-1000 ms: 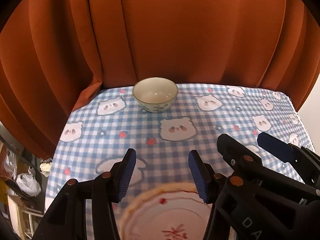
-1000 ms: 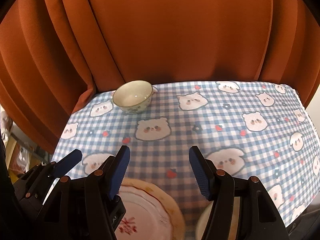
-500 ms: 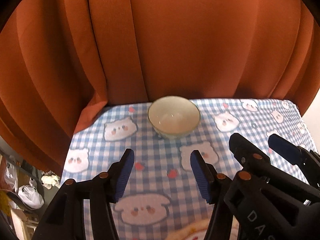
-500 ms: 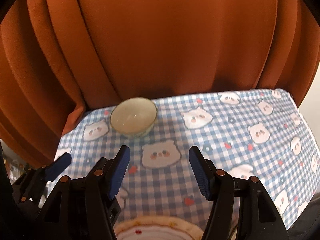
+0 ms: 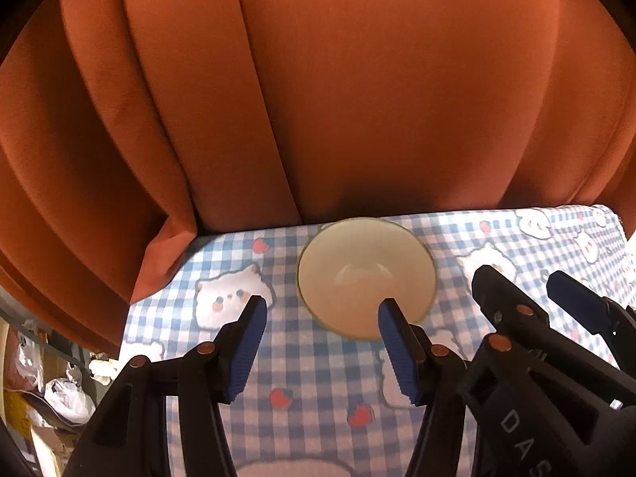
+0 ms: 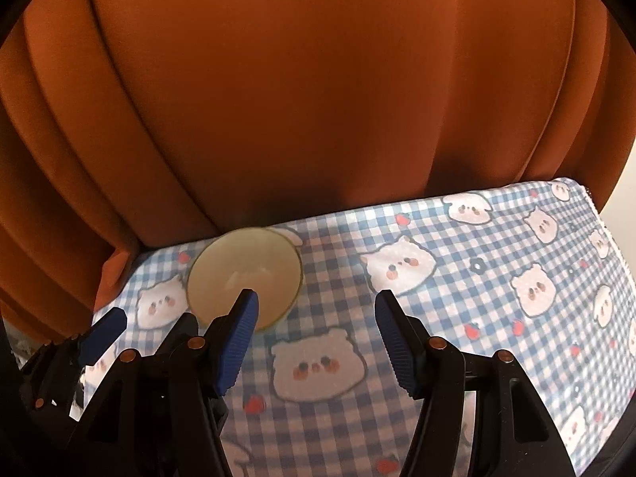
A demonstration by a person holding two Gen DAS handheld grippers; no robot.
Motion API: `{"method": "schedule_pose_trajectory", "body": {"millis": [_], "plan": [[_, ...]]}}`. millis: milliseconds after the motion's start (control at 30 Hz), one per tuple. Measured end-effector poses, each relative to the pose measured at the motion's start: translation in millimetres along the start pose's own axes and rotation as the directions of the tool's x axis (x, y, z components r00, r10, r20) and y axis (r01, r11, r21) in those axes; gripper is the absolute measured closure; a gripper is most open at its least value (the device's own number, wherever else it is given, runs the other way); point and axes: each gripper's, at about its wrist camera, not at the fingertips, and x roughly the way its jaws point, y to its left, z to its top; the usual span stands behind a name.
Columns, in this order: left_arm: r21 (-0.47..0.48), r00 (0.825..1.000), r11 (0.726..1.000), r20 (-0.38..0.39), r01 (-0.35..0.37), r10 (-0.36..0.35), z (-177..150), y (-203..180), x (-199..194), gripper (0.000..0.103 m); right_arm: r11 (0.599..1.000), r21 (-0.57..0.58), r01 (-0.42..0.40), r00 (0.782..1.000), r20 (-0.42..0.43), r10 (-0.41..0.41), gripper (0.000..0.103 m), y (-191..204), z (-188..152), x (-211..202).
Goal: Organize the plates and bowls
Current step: 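Move both grippers to the green-patterned bowl, then close both grippers on the green-patterned bowl rim and lift it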
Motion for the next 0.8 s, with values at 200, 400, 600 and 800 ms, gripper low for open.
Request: {"method": "schedule_pose_trajectory", "body": {"millis": [200,400,600,800], "plan": [[0.001,0.999,1.0,-0.039,-0.018,0.018,12,6,44,0.043,1.0,-0.011,-0.001,1.0,-0.016,0.001,0.048,11,11,43],[0.01,0.997,0.998,-0.053,-0.06,0.06,17,13,78,0.043,1.0,-0.017,-0.019,0.998,-0.057,0.018,0.052,22,16,84],[0.002,0.996,0.999,-0.068,-0.052,0.052,16,12,106,0.048,1.0,-0.03,-0.003,0.997,-0.078,0.001,0.058,23,16,112],[-0.001,0.997,1.0,-0.071,-0.026,0.026,16,11,120,0.066,0.998,-0.055,0.018,0.995,-0.098,-0.023,0.066,22,16,130]]}}
